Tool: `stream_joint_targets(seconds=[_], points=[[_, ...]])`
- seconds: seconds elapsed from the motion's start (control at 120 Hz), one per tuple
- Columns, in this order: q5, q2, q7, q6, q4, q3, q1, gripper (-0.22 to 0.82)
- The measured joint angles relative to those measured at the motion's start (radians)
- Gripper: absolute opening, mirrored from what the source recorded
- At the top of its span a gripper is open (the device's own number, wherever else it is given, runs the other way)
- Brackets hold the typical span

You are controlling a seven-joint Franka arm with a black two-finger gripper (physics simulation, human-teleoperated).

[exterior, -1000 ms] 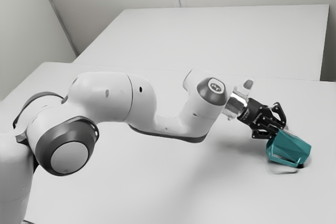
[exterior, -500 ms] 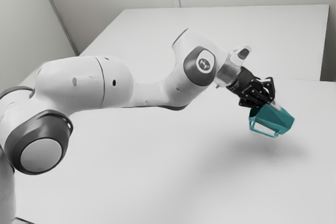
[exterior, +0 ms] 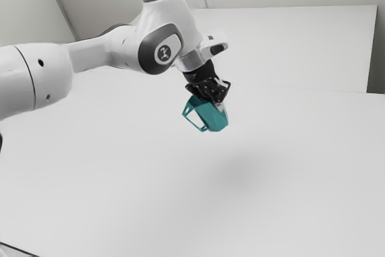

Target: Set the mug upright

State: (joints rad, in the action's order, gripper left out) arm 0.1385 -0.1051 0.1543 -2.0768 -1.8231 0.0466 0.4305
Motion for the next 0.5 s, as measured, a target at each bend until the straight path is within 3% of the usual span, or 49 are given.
stream_joint_targets(seconds=[0.258, 0.5], points=[[-0.144, 0.144, 0.026, 0.047, -0.204, -0.003, -0.07, -0.16], [-0.185, 0.184, 0.038, -0.02, -0.334, -0.004, -0.088, -0.16]])
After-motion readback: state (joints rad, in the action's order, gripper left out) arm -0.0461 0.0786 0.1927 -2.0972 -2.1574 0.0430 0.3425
